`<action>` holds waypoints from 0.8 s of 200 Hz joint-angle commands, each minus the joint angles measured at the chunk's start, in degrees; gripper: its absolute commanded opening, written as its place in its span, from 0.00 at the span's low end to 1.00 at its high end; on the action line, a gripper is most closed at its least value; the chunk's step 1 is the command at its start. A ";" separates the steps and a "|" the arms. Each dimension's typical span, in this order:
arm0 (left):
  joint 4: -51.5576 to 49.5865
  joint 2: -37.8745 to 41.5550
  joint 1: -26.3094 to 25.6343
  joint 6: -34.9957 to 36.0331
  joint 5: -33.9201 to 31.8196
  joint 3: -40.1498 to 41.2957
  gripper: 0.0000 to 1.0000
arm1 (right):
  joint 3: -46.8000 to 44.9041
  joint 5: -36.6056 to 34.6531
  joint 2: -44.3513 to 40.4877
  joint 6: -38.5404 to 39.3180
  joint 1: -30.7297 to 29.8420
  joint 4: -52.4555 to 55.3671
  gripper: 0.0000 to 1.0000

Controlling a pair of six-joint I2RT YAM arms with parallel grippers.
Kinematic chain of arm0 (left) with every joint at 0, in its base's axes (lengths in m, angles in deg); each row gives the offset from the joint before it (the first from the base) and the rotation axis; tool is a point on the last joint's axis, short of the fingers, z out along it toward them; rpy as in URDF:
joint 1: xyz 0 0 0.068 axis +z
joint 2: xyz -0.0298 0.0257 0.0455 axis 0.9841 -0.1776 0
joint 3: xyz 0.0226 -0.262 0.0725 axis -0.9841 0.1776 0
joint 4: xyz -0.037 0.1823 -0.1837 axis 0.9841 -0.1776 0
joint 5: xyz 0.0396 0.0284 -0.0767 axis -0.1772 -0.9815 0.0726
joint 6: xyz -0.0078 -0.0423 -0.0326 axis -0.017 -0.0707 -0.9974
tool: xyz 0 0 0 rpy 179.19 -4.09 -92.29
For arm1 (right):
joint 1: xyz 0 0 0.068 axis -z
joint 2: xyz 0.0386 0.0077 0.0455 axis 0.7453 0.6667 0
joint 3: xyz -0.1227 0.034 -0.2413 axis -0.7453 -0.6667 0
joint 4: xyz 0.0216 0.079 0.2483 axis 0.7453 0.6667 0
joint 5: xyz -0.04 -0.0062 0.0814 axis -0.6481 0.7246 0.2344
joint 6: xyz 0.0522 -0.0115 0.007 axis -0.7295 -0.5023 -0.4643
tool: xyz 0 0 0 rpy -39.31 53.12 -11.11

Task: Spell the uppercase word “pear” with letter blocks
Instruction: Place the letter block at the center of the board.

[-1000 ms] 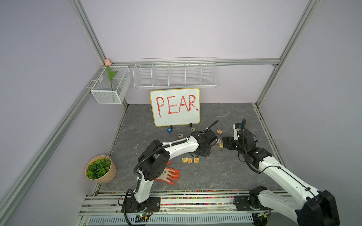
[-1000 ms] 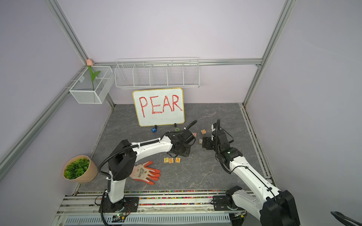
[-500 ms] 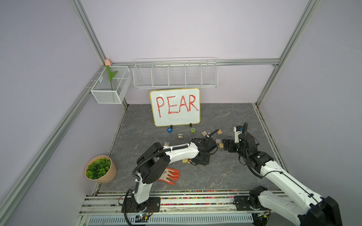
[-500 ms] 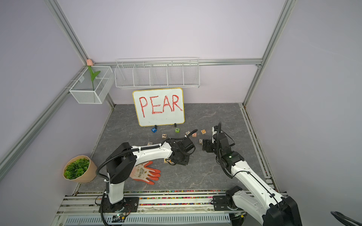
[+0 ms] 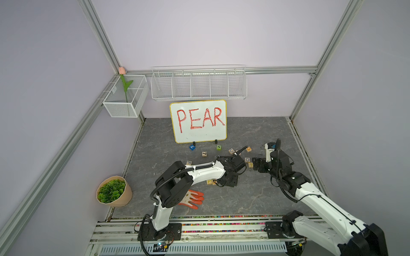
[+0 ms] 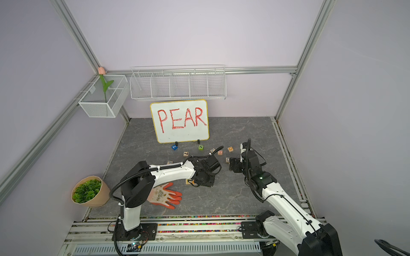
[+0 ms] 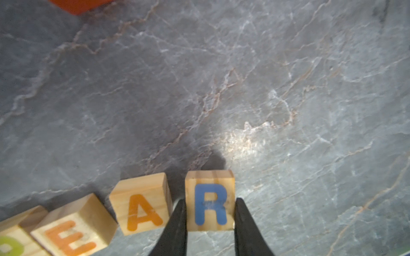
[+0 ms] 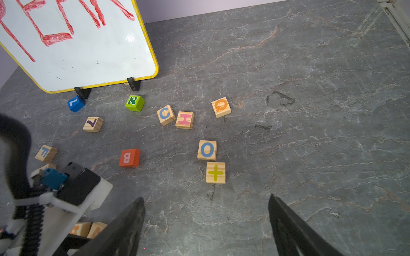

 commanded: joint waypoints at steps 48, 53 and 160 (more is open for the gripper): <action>-0.38 -1.89 0.81 -0.79 0.80 -1.90 0.38 | -0.40 -1.81 -1.76 -0.07 -0.25 1.21 0.89; -0.38 -1.88 0.81 -0.79 0.85 -1.89 0.38 | -0.39 -1.81 -1.64 -0.08 -0.32 1.26 0.89; 0.21 4.13 -0.51 1.97 -7.45 -1.20 0.48 | 0.98 -2.56 0.16 -0.31 -0.23 0.91 0.89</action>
